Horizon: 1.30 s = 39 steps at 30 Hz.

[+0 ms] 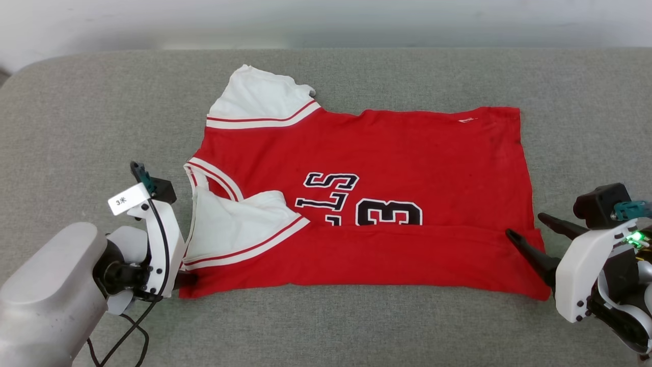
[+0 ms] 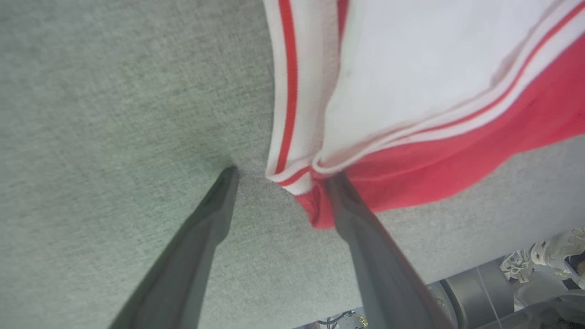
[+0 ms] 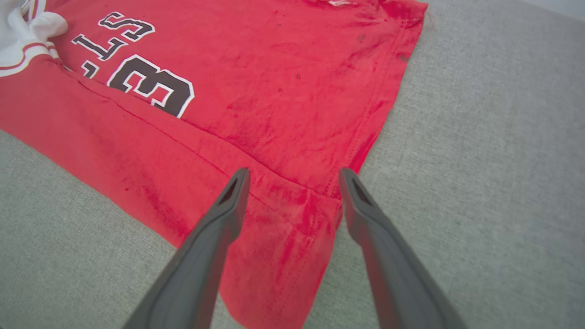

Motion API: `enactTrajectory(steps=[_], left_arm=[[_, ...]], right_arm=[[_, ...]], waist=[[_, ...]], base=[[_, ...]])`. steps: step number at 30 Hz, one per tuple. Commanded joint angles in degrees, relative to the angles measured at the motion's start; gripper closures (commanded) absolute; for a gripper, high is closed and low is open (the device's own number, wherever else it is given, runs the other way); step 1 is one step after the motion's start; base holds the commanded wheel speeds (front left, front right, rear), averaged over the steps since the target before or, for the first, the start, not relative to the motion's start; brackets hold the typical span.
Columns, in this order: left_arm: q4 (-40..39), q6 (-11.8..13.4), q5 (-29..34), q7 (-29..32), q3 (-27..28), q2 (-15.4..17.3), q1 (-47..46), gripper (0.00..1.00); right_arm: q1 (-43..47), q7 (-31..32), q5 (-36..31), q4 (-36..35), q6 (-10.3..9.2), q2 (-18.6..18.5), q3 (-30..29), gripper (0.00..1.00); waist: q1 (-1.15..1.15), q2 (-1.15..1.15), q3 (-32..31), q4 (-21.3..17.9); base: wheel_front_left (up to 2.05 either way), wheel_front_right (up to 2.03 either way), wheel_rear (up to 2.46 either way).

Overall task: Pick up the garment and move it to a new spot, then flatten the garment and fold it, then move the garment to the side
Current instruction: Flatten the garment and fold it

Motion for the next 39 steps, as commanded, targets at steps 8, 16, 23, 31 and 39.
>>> enactTrajectory(steps=[8,16,23,31,39], left_arm=[[2.7,-2.1,-0.7,-0.8,-3.2,-3.1,3.9,1.0],[-1.6,-2.7,-0.2,-4.9,-2.3,0.5,1.6,1.0],[-6.7,-2.8,0.4,-6.6,-2.9,2.4,0.6,1.0],[-9.9,-2.7,1.4,-7.2,-3.4,2.3,-0.8,1.0],[-10.9,-2.6,2.4,-7.9,-3.4,1.9,-2.0,1.0]], right_arm=[[-2.7,0.9,0.8,0.7,-0.03,-1.3,0.3,0.0],[-7.8,10.5,3.3,-1.3,-0.02,-7.5,3.3,0.0],[-11.6,28.0,11.5,-1.1,-0.03,-12.9,7.1,0.0],[-11.8,32.2,12.9,4.1,-0.02,-9.9,7.8,0.0],[-8.4,28.9,11.9,11.3,-0.01,-3.0,10.0,0.0]], waist=[[0.01,0.0,-1.3,0.1],[0.01,0.0,-4.5,0.8],[0.01,0.0,-4.9,2.0],[0.01,0.0,-2.2,3.6],[0.01,0.0,0.6,4.8]], base=[[0.0,0.0,0.0],[0.0,0.0,0.0],[0.0,0.0,0.0],[0.0,0.0,0.0],[0.0,0.0,0.0]])
